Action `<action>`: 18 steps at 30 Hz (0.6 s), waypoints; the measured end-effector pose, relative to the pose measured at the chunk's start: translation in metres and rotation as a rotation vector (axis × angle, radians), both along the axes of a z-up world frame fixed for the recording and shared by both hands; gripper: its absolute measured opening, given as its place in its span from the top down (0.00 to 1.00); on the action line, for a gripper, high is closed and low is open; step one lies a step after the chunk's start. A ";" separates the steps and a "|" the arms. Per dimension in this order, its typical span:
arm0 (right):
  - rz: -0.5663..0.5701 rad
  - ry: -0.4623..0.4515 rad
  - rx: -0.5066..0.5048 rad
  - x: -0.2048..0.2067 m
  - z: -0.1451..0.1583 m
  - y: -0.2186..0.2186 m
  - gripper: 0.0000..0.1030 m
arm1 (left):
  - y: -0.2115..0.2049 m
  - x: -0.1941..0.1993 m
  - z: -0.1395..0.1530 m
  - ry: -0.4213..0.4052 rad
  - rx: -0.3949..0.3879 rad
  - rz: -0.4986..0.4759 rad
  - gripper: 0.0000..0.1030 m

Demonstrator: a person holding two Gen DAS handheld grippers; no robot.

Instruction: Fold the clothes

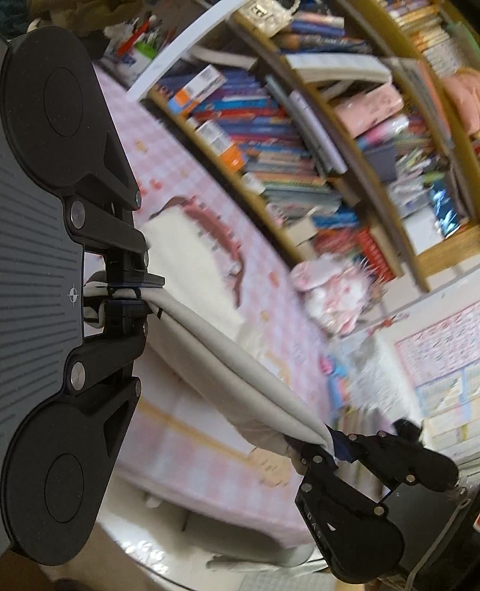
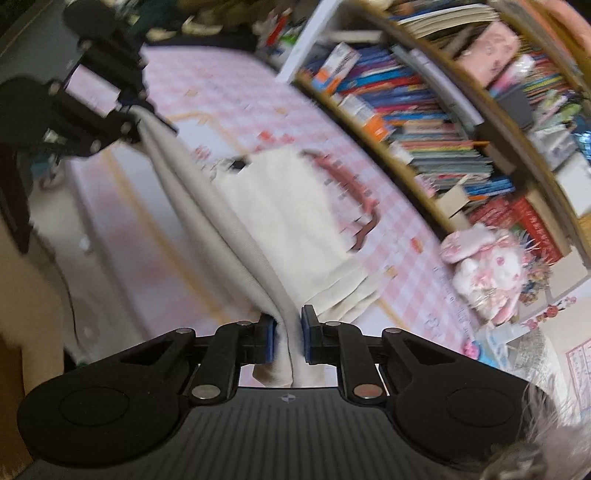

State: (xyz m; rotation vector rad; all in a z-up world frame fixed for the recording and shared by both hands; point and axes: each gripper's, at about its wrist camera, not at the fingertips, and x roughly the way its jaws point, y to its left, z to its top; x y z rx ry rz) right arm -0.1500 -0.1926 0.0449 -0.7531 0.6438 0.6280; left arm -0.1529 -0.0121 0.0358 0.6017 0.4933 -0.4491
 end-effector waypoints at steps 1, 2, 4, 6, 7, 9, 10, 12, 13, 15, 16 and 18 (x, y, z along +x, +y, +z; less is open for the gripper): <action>-0.010 -0.005 0.025 0.005 0.007 -0.001 0.88 | 0.001 0.006 0.005 -0.003 -0.015 0.014 0.95; -0.016 -0.005 0.050 0.011 0.014 -0.003 0.89 | 0.001 0.012 0.010 -0.005 -0.030 0.027 0.95; -0.020 -0.002 0.096 0.024 0.026 -0.006 0.89 | 0.002 0.024 0.020 -0.005 -0.061 0.054 0.95; -0.015 0.005 0.132 0.037 0.035 -0.009 0.89 | 0.003 0.040 0.026 0.006 -0.085 0.073 0.95; -0.011 0.012 0.148 0.044 0.037 -0.011 0.89 | 0.002 0.049 0.029 0.016 -0.089 0.078 0.95; 0.000 0.032 0.178 0.058 0.041 -0.016 0.89 | 0.000 0.065 0.032 0.038 -0.090 0.083 0.95; 0.006 0.046 0.188 0.066 0.040 -0.018 0.89 | -0.002 0.073 0.032 0.051 -0.081 0.083 0.94; 0.020 0.072 0.205 0.082 0.039 -0.022 0.89 | -0.007 0.090 0.031 0.074 -0.056 0.082 0.94; 0.028 0.084 0.210 0.089 0.036 -0.023 0.89 | -0.008 0.098 0.029 0.086 -0.045 0.082 0.92; 0.043 0.114 0.223 0.106 0.031 -0.027 0.89 | -0.012 0.113 0.027 0.112 -0.024 0.082 0.92; 0.048 0.130 0.231 0.114 0.028 -0.030 0.89 | -0.014 0.120 0.026 0.125 -0.015 0.082 0.92; 0.052 0.162 0.252 0.131 0.024 -0.034 0.89 | -0.018 0.135 0.023 0.150 0.005 0.083 0.90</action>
